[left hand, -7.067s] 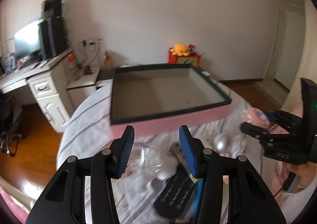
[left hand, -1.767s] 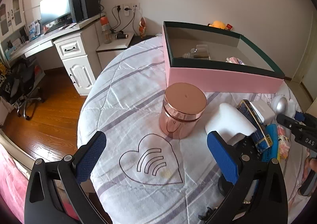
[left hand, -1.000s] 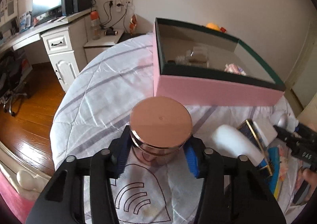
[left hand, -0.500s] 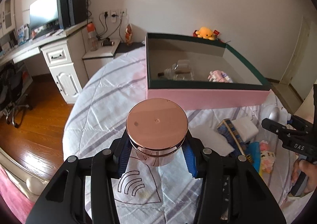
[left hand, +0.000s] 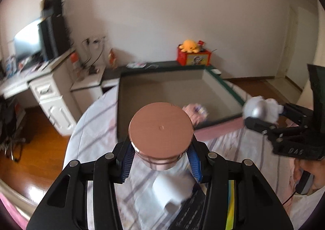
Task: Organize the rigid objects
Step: 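Carry the jar and astronaut figure into the pink box and open both tools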
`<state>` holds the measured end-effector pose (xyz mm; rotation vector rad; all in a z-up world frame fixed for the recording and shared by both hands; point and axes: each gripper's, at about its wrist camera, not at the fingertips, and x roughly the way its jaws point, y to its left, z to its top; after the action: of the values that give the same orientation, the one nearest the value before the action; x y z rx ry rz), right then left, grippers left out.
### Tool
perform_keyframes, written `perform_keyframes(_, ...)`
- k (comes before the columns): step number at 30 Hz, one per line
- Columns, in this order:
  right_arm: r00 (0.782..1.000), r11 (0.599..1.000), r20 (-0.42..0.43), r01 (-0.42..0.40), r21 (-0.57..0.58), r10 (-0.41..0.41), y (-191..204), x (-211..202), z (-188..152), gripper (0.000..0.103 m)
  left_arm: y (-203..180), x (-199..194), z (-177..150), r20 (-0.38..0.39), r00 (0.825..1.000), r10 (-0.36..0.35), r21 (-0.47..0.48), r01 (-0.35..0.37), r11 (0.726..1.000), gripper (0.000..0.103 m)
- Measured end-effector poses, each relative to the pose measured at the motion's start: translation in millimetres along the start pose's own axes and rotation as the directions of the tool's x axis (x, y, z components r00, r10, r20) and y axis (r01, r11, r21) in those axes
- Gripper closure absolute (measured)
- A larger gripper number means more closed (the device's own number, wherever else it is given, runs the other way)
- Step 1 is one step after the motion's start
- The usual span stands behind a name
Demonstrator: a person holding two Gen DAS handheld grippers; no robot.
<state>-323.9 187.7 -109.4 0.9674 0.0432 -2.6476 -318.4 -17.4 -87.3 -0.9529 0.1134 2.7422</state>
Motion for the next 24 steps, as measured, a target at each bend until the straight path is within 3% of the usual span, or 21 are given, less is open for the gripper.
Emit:
perform_keyframes(9,0.999,0.998,-0.048,-0.02,-0.052,0.018,-0.4,54.5,60.8,0.03,-2.6,60.0,85.6,-0.016,0.996,-0.083,0.045,0.084,0.995,0.061)
perform_keyframes(12,0.994,0.995,-0.101,0.034,-0.093,-0.043,-0.8,86.7,70.7,0.03,2.6,100.4,90.2,-0.101,0.993,-0.062,0.041,0.067,0.997,0.063)
perform_keyframes(14,0.989,0.997,-0.144,0.01,-0.082,-0.022,-5.2,105.9,73.7,0.03,8.2,119.2,85.9,-0.146,0.988,-0.056,0.022,0.06,0.998,0.063)
perform_keyframes(19,0.976,0.998,-0.215,0.005,-0.07,-0.02,-13.4,136.4,76.7,0.03,19.0,140.6,75.0,-0.18,0.983,-0.031,0.0,0.031,1.0,0.062)
perform_keyframes(22,0.97,0.997,-0.241,0.027,-0.069,-0.043,-17.5,147.7,76.2,0.029,23.5,143.1,68.9,-0.191,0.982,-0.009,-0.024,0.004,1.0,0.045)
perform_keyframes(24,0.97,0.998,-0.237,0.034,-0.052,-0.045,-20.9,147.9,75.2,0.029,24.6,135.9,63.2,-0.177,0.984,0.004,-0.026,-0.009,1.0,0.026)
